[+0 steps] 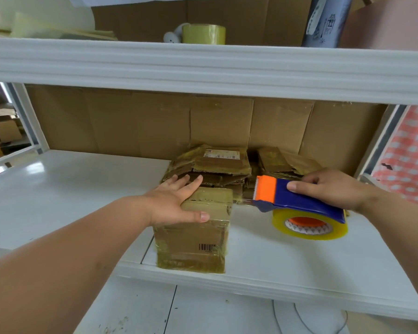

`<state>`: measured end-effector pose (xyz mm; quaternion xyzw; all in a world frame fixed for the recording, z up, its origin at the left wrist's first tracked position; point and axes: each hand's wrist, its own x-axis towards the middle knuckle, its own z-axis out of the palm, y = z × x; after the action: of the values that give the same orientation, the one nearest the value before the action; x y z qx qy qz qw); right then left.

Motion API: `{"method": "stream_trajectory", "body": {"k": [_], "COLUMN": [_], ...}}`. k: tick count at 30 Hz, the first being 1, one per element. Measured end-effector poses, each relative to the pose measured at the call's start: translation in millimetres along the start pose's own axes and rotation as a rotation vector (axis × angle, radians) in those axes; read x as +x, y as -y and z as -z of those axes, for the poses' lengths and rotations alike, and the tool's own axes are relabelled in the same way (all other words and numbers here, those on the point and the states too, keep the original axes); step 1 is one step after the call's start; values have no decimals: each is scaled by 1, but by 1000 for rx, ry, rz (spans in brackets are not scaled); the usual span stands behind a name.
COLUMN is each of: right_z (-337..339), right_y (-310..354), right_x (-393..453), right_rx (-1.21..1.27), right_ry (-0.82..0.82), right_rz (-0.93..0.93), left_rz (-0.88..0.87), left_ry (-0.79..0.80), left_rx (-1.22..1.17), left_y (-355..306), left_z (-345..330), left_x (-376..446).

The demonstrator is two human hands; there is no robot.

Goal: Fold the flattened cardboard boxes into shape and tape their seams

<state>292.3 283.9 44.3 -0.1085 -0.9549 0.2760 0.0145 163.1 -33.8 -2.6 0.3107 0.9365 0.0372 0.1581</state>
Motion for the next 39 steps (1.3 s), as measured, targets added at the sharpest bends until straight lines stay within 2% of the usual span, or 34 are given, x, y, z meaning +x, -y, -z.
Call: {"method": "stream_trajectory", "body": {"k": [6,10,17,24,32,39], "right_z": [-21,-35,-42,-37,-45,-50], "right_y": [-10,-11,-20,-32,-8,13], "right_x": [10,17,15,10,21,27], "right_rx": [-155,-291,-402,-467,-653,-776], "right_ry": [31,23,1,-196,-34,54], "right_rz": [-6,31,112,345,292,261], "left_rz": [-48,-160,-124,-150,-183,-216], "left_ry": [35,-46,3,-47,-135,-285], "left_rx": [190,372,299,287,293,351], "left_y": [-8,-31,-24,-16,-15,-14], "left_z": [6,15,-3,-7,-15,-47], "left_x": [-6,0,7,8,3,-8]}}
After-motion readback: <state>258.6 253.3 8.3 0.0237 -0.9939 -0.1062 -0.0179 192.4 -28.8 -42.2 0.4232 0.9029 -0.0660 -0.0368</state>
